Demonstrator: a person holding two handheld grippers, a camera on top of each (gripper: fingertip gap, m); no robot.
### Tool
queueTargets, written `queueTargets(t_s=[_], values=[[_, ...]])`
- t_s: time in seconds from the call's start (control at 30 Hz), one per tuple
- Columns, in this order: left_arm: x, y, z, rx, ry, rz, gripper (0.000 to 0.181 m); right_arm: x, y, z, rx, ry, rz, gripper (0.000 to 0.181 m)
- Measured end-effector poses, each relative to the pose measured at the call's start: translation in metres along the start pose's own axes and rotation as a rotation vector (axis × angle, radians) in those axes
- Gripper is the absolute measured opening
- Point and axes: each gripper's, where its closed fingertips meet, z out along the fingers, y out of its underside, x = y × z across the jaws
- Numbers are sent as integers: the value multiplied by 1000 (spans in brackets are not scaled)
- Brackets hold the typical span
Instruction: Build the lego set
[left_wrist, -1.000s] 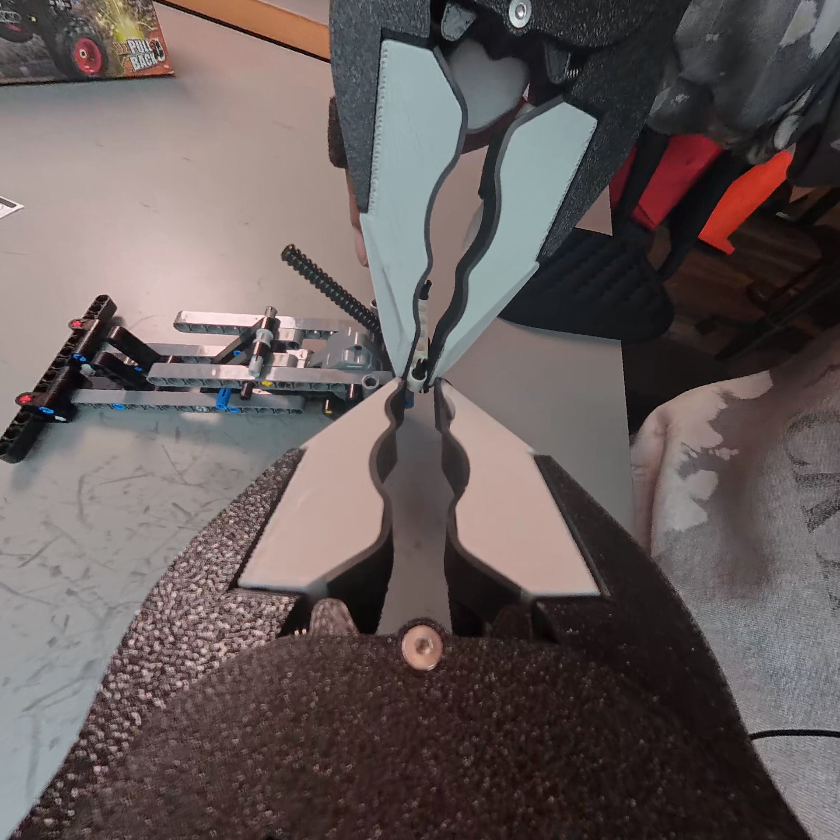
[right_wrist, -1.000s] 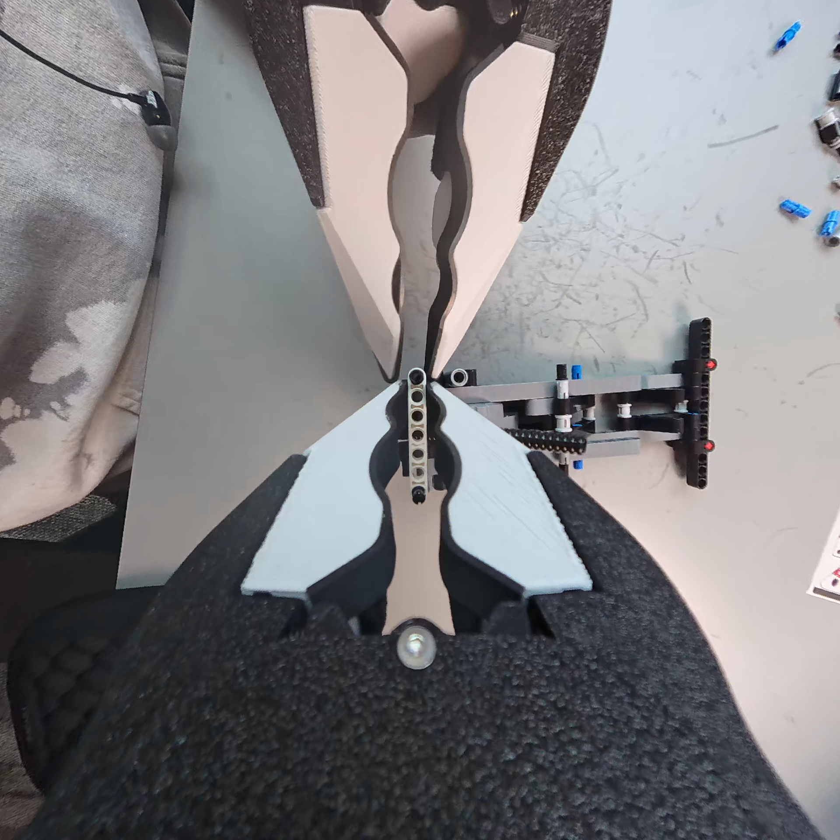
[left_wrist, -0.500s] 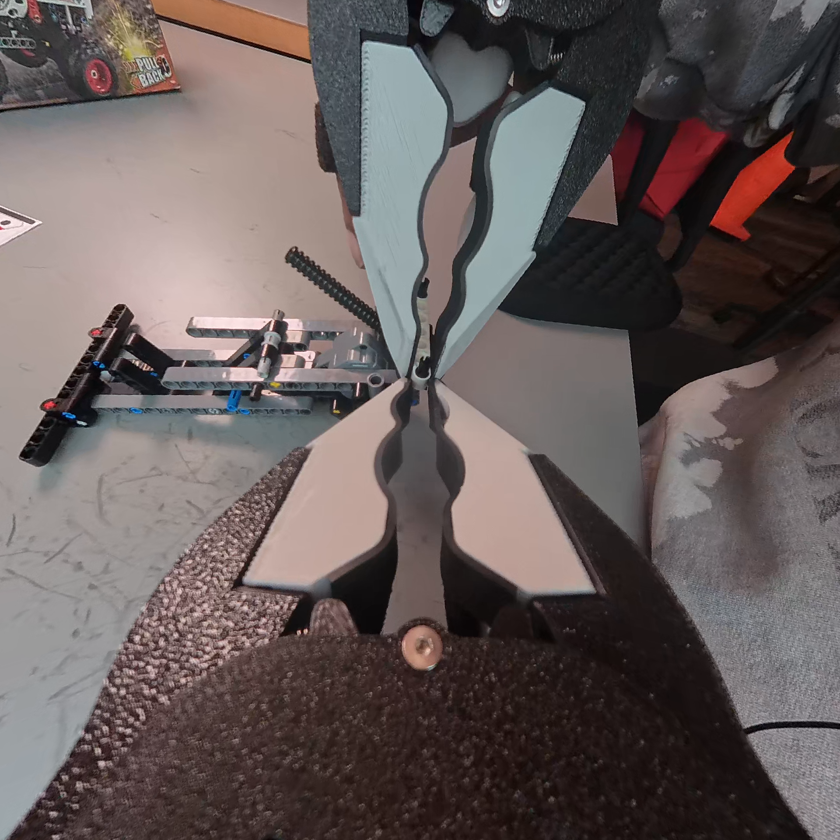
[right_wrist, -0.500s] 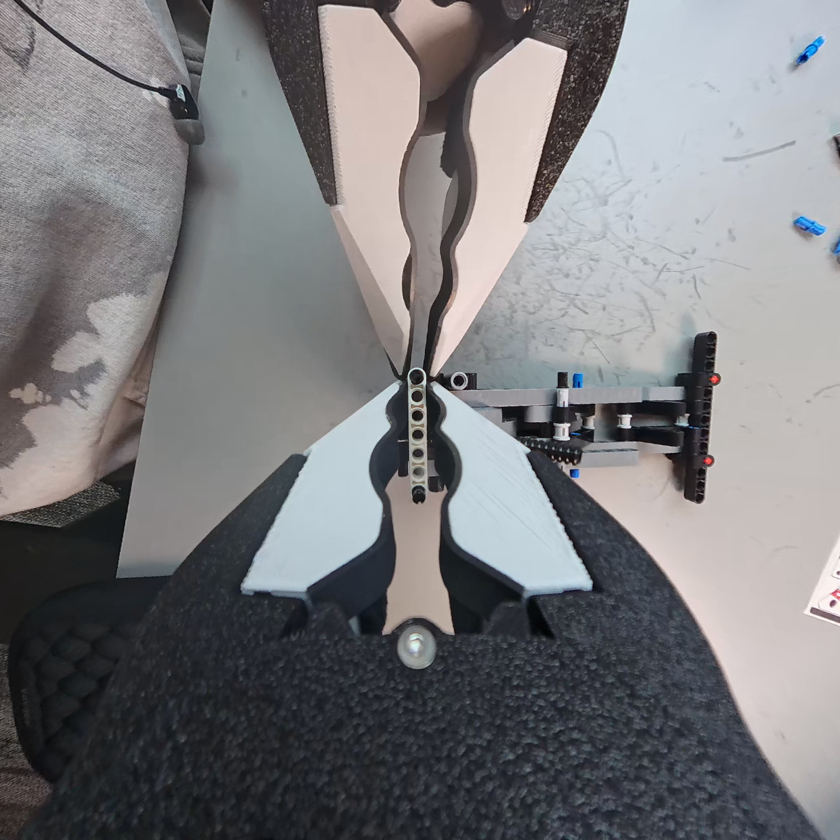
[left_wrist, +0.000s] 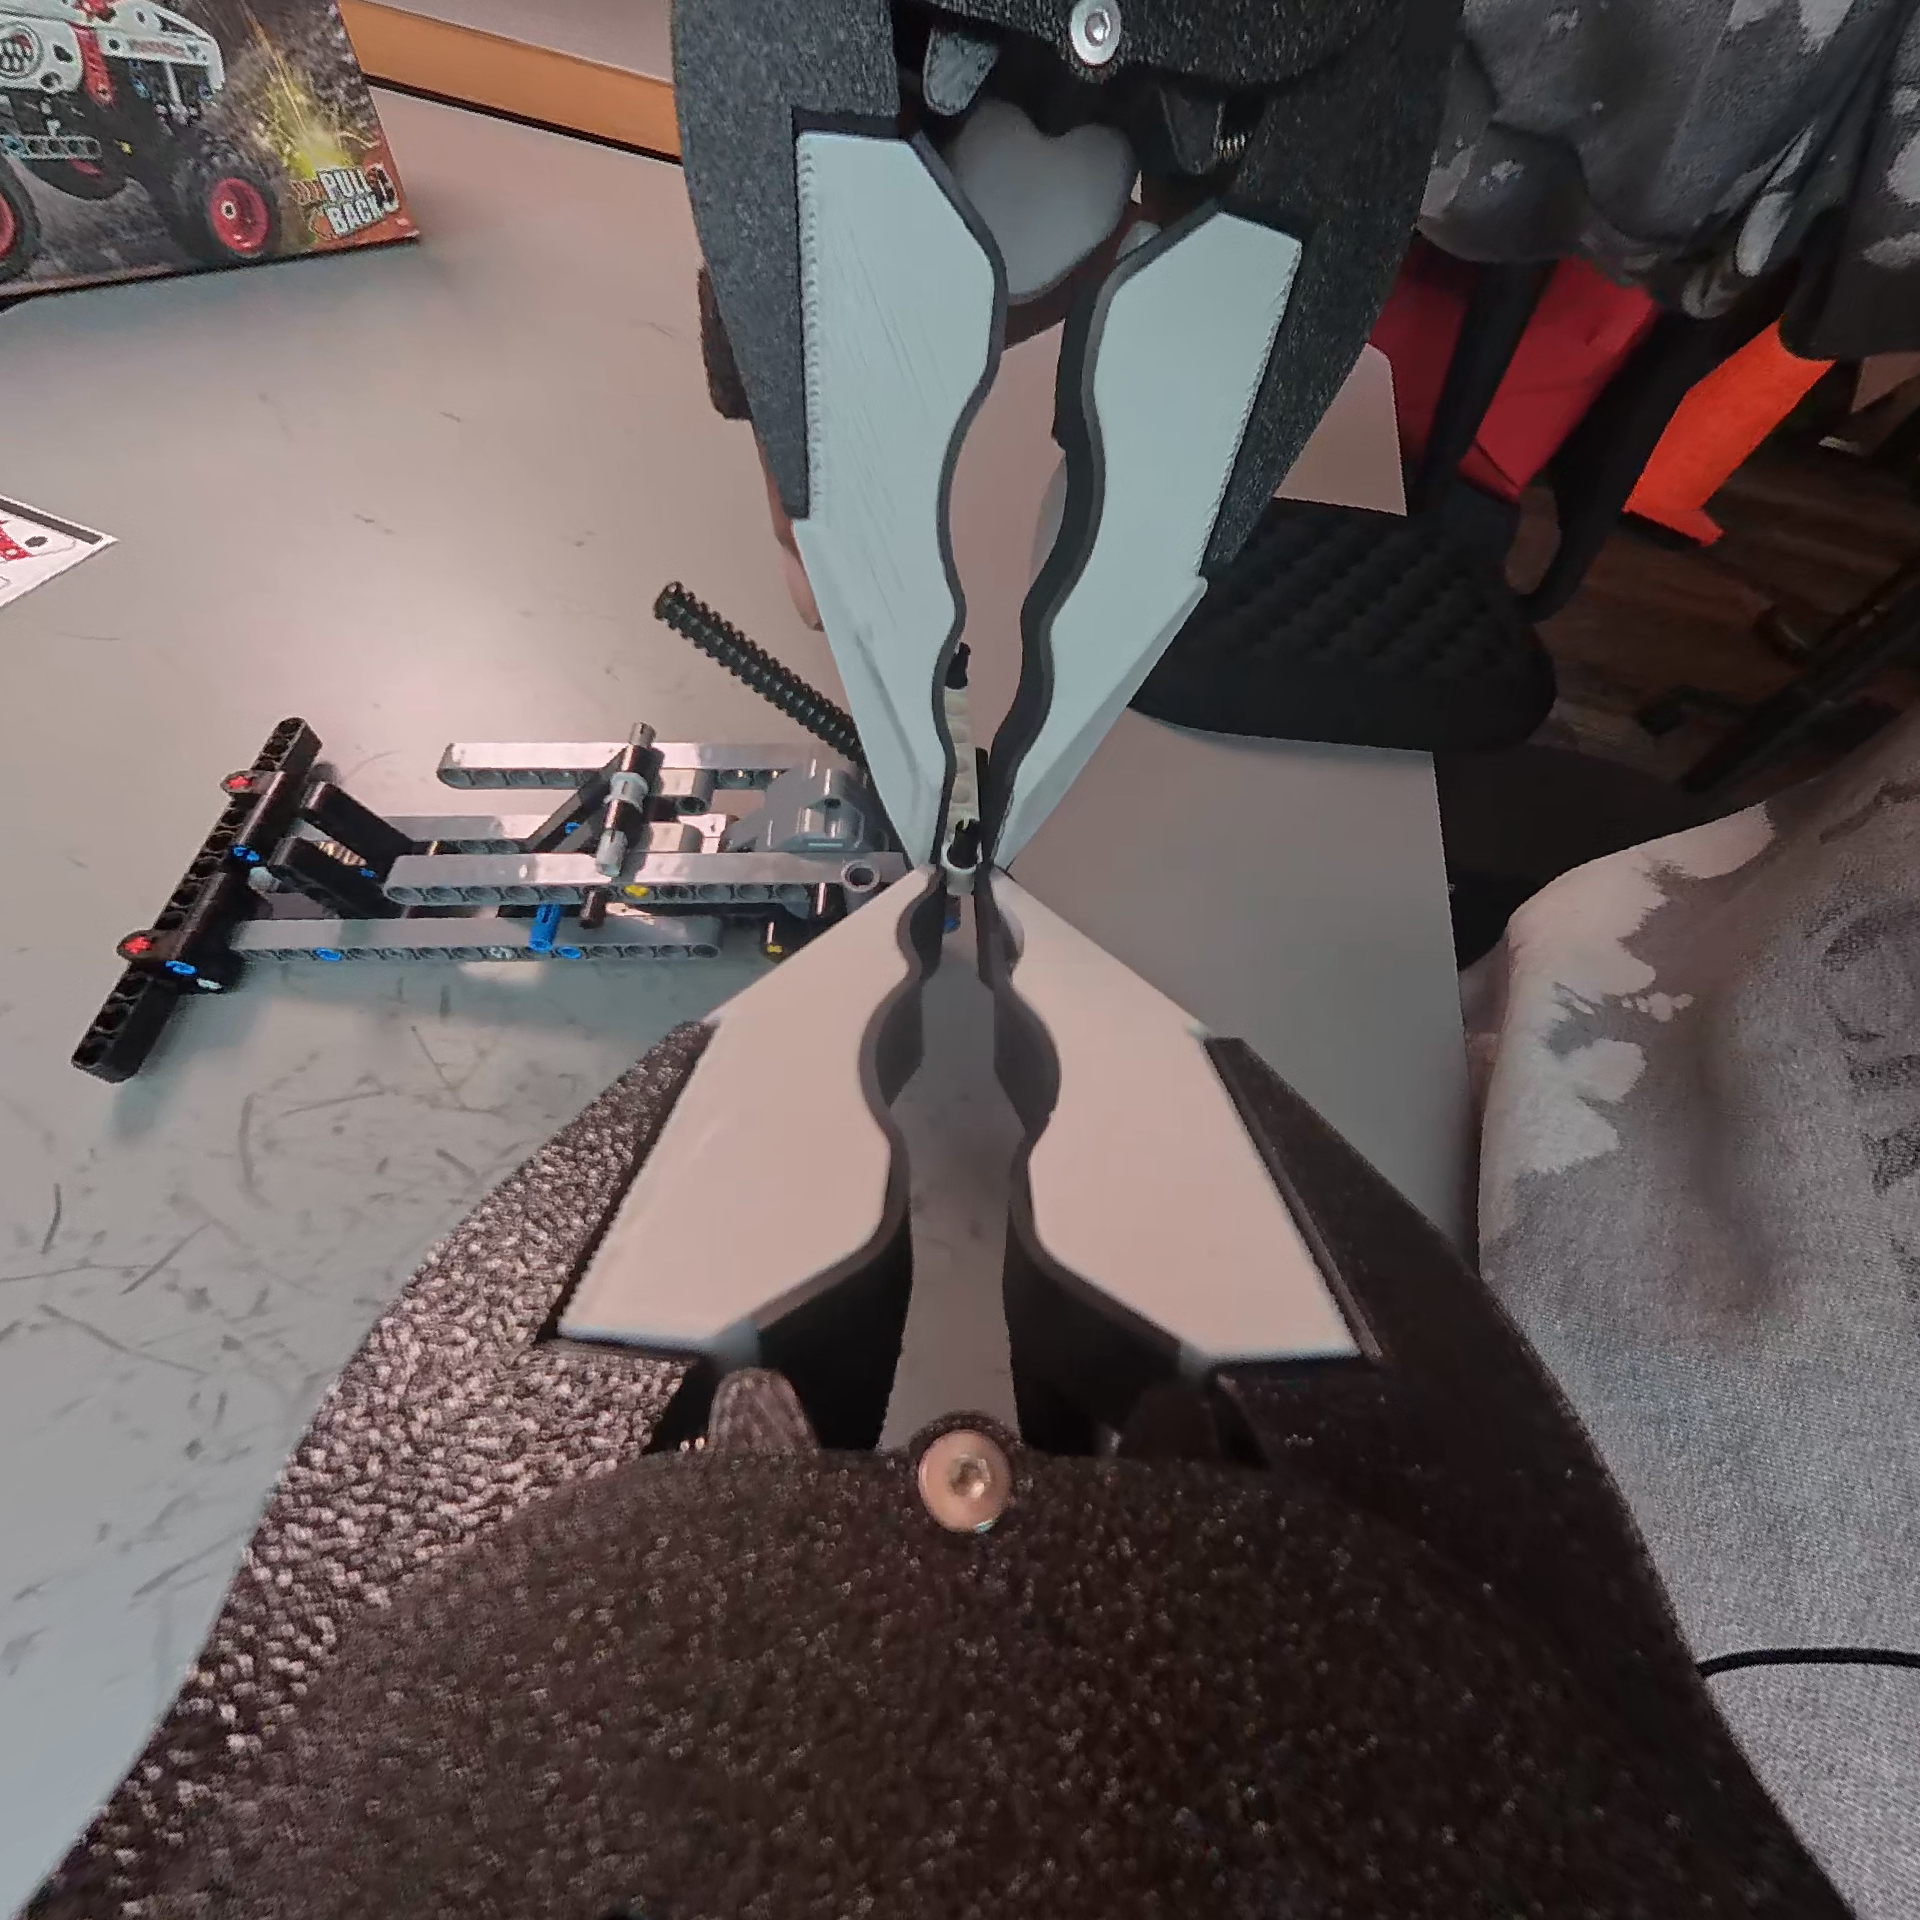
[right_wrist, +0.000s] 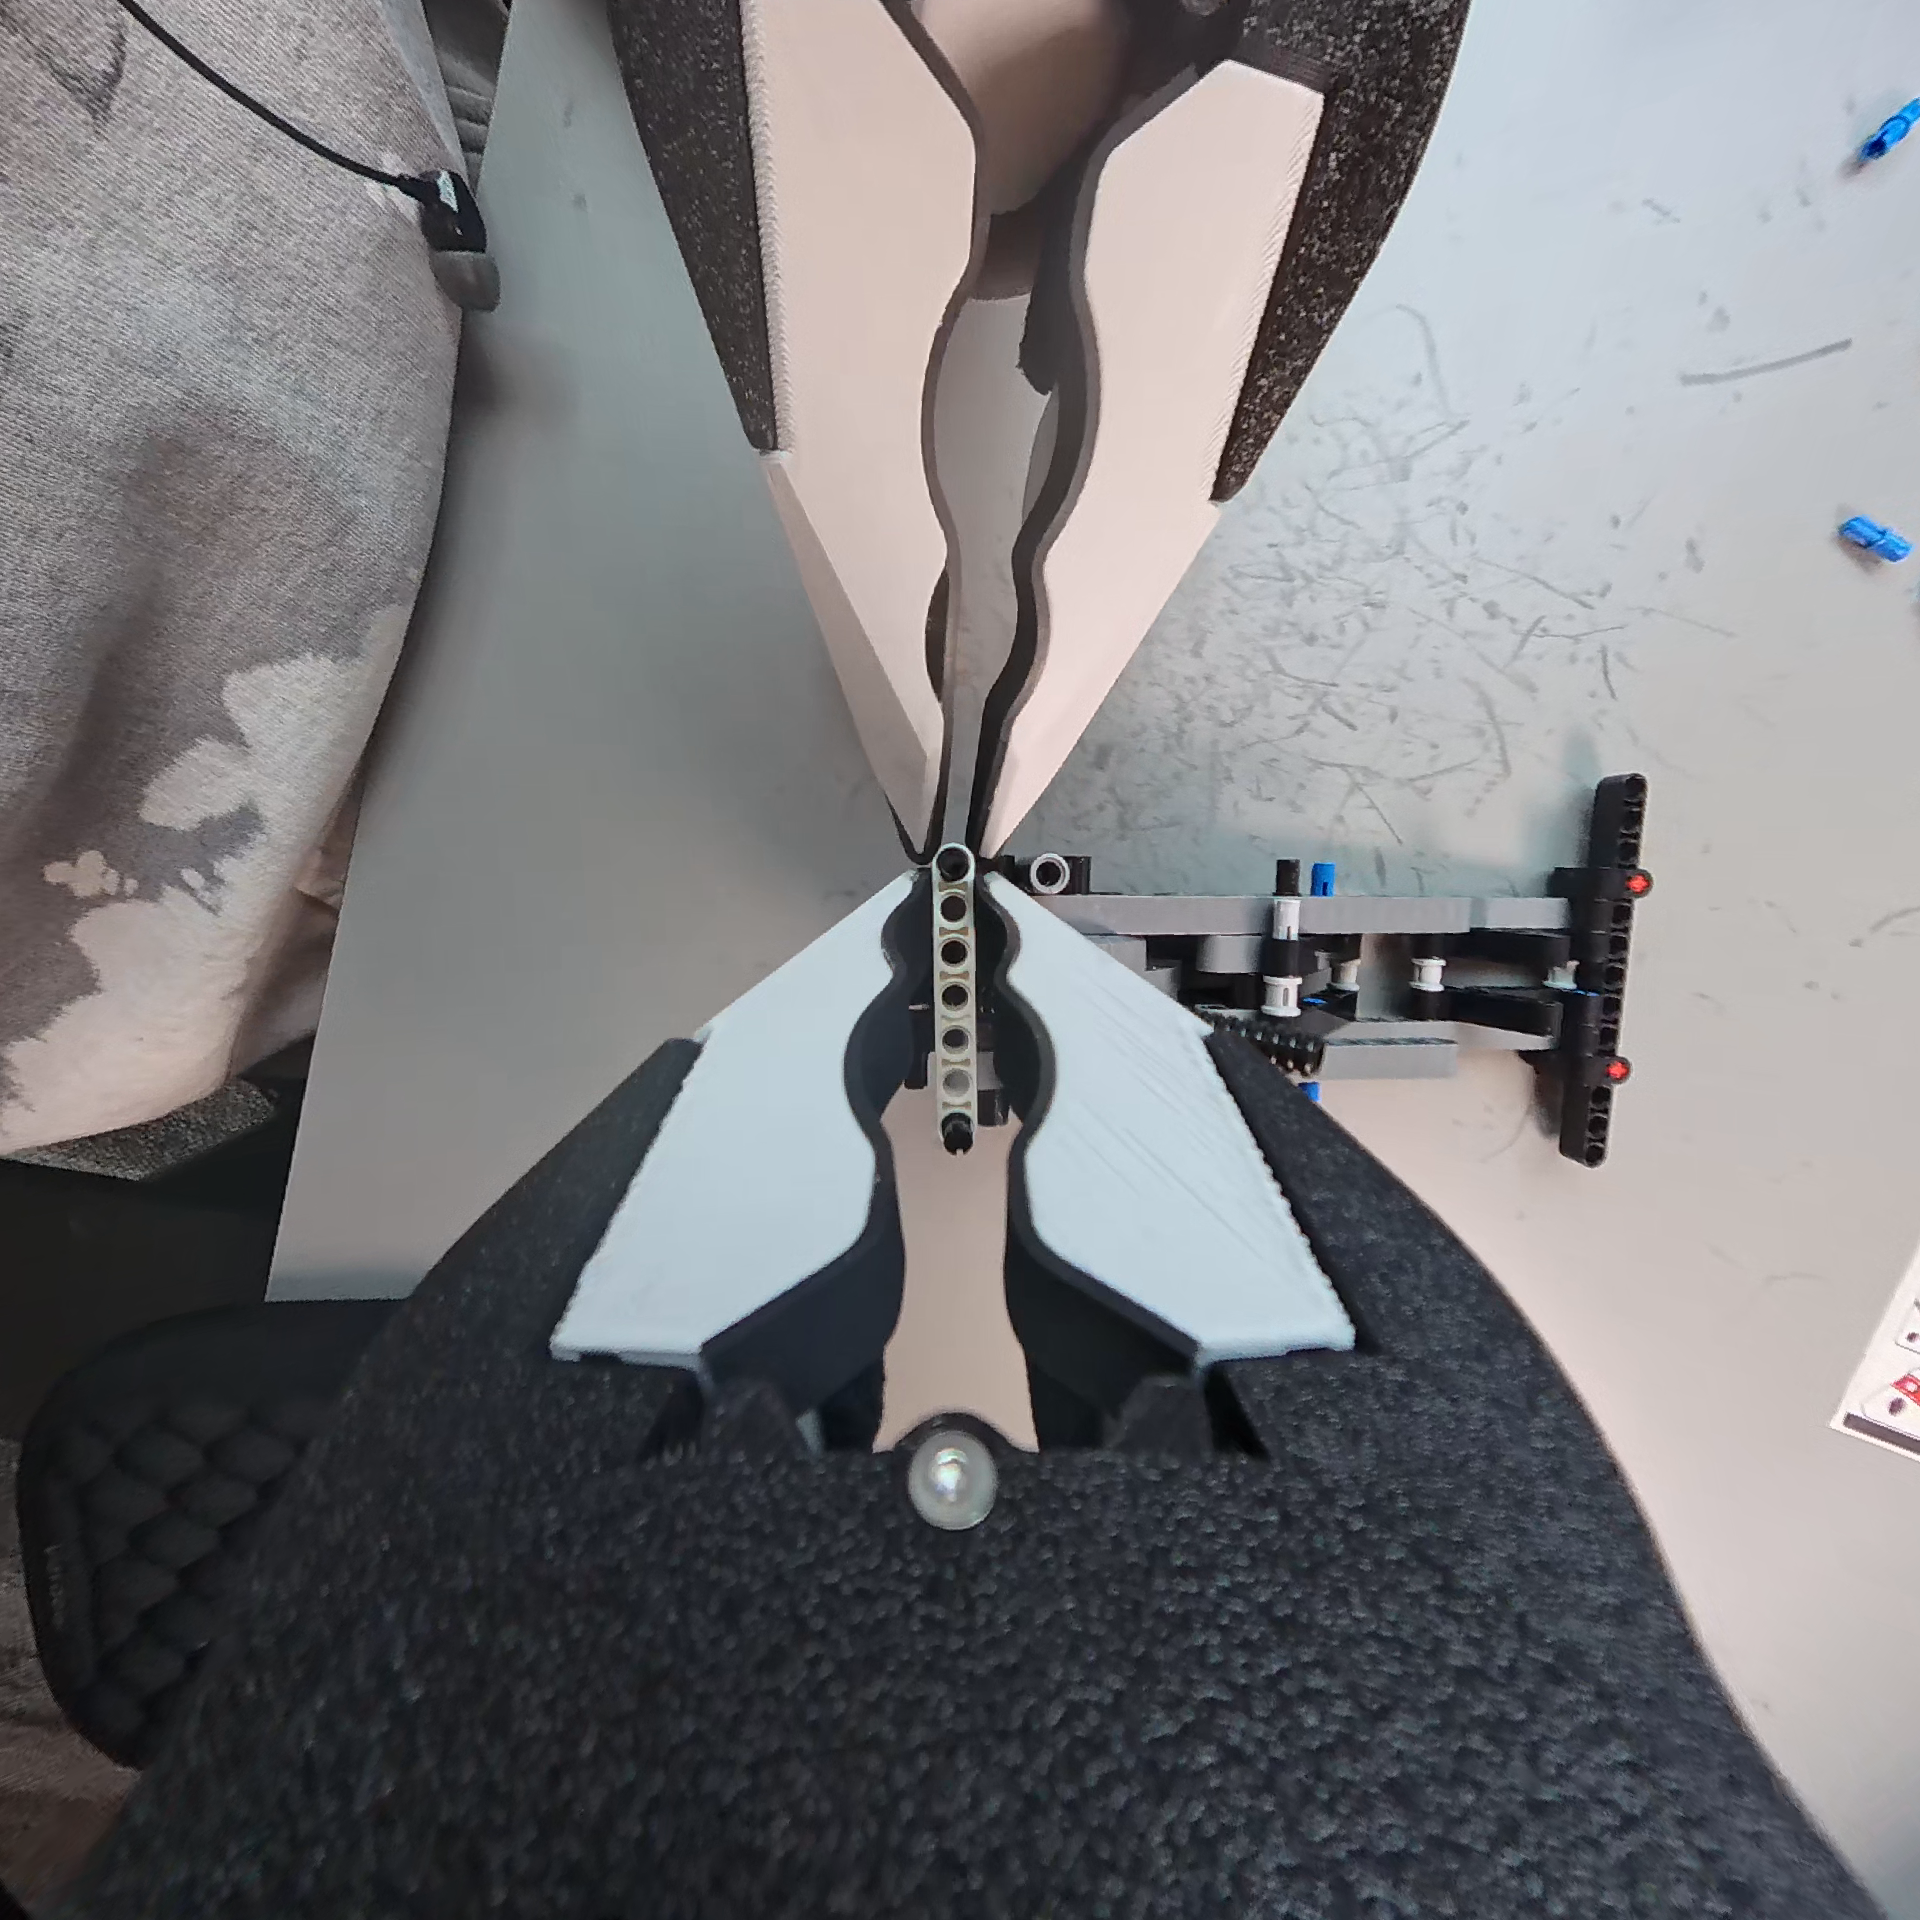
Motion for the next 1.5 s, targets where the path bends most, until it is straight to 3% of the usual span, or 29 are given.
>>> queueTargets(t_s=[0.6, 0.83, 0.97, 1.13, 1.2, 1.4, 1.5], values=[[-5, -2, -3, 26, -22, 1, 6, 6, 7, -8, 68, 57, 30, 7], [-9, -14, -14, 73, -28, 28, 13, 13, -7, -18, 100, 108, -11, 7], [-16, -17, -23, 50, -64, 93, 8, 22, -19, -19, 107, 138, -60, 7], [-29, -17, -44, 30, -98, 170, 9, 40, -38, -24, 211, 210, -62, 10], [-41, -5, -55, -20, -103, 177, 8, 54, -40, -31, 266, 285, -34, 10], [-69, 73, -71, -327, -56, 65, 9, 88, -22, -58, 458, 437, 151, 11], [-74, 92, -70, -408, -48, 71, 9, 98, -6, -61, 503, 487, 216, 11]])
